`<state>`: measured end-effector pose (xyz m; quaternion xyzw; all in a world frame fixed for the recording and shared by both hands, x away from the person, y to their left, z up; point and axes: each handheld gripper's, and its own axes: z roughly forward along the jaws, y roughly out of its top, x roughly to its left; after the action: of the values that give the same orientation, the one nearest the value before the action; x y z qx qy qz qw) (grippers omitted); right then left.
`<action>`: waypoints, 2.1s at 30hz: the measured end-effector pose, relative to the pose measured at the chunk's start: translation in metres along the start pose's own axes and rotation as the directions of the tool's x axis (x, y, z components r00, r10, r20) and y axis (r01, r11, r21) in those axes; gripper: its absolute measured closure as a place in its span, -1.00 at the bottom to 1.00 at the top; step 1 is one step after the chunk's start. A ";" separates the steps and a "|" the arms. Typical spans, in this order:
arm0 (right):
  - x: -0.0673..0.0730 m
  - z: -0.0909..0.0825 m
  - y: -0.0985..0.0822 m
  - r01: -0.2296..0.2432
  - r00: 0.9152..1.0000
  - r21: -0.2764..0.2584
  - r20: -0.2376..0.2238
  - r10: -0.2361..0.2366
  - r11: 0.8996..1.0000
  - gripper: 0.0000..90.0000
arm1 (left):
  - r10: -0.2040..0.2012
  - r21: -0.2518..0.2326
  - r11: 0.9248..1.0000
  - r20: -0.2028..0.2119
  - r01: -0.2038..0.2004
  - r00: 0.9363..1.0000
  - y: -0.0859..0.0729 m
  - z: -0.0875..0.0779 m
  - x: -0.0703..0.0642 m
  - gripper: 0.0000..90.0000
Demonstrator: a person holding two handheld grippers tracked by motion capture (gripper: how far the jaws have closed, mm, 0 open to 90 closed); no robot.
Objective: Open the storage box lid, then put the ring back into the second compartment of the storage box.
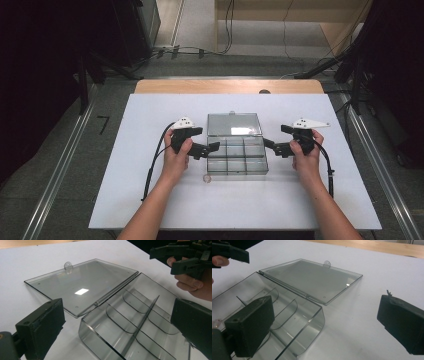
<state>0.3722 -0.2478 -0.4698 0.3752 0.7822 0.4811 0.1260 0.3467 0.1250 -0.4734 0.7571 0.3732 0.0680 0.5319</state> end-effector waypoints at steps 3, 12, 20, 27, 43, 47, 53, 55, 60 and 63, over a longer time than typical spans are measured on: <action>0.004 -0.006 -0.003 0.017 1.000 -0.006 0.001 -0.017 1.000 -1.00 | 0.013 0.000 1.000 0.003 -0.013 1.000 -0.001 -0.004 -0.005 -1.00; 0.009 -0.021 -0.017 0.031 0.997 -0.019 0.071 -0.030 0.999 -1.00 | 0.039 0.010 0.999 0.011 -0.039 0.999 -0.007 -0.012 -0.013 -1.00; 0.011 -0.033 -0.025 0.046 0.999 -0.010 0.028 -0.045 0.999 -1.00 | 0.049 0.005 0.999 0.011 -0.049 0.999 -0.016 -0.018 -0.021 -1.00; 0.011 -0.048 -0.034 0.058 0.998 -0.053 0.033 -0.056 0.997 -1.00 | 0.047 0.002 0.999 -0.018 -0.047 0.999 -0.028 -0.026 -0.019 -1.00; 0.022 -0.076 -0.049 0.103 0.994 -0.077 0.028 -0.101 0.992 -1.00 | 0.031 0.044 0.999 -0.044 -0.029 0.999 -0.049 -0.042 -0.027 -0.81; 0.022 -0.081 -0.052 0.094 0.996 -0.091 0.003 -0.094 0.991 -1.00 | 0.022 0.053 0.998 -0.054 -0.019 0.998 -0.055 -0.046 -0.029 -0.60; 0.019 -0.086 -0.059 0.083 0.997 -0.069 0.007 -0.083 0.994 -1.00 | 0.030 0.086 0.996 -0.058 -0.025 0.998 -0.063 -0.050 -0.031 -0.12; 0.018 -0.088 -0.061 0.087 0.996 -0.066 0.013 -0.087 0.994 -1.00 | 0.030 0.096 0.995 -0.056 -0.025 0.998 -0.067 -0.049 -0.032 -0.02; 0.016 -0.094 -0.065 0.074 0.997 -0.057 0.026 -0.072 0.996 -1.00 | 0.041 0.134 0.990 -0.056 -0.033 0.998 -0.071 -0.046 -0.036 0.16; 0.015 -0.097 -0.068 0.068 0.997 -0.055 0.036 -0.066 0.996 -1.00 | 0.043 0.152 0.988 -0.066 -0.033 0.997 -0.073 -0.044 -0.039 0.25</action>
<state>0.2763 -0.3187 -0.4756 0.3531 0.7783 0.4920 0.1658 0.2607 0.1446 -0.5059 0.7992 0.3810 0.0760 0.4587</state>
